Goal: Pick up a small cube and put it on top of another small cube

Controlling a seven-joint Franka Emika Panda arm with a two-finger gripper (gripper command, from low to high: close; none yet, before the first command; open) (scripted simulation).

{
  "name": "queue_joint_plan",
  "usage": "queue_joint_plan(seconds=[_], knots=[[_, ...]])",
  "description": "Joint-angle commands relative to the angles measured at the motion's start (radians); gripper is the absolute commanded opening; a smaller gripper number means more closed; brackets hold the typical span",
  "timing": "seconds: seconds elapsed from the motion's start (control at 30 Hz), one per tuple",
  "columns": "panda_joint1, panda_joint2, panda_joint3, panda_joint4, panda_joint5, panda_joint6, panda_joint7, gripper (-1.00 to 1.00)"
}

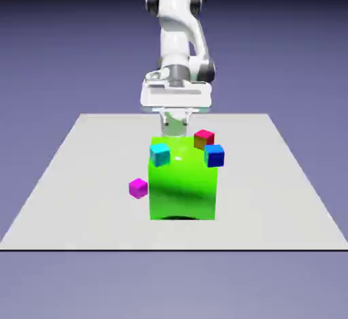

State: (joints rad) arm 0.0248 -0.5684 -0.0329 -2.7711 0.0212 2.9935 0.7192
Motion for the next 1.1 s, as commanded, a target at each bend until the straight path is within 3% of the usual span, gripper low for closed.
queue_joint_plan(seconds=[0.0, 1.07], knots=[[0.001, 0.026, -0.019, 0.026, 0.013, -0.044, -0.008, 0.00], [-0.132, 1.150, -0.432, 0.666, 0.308, -1.418, -0.095, 0.00]])
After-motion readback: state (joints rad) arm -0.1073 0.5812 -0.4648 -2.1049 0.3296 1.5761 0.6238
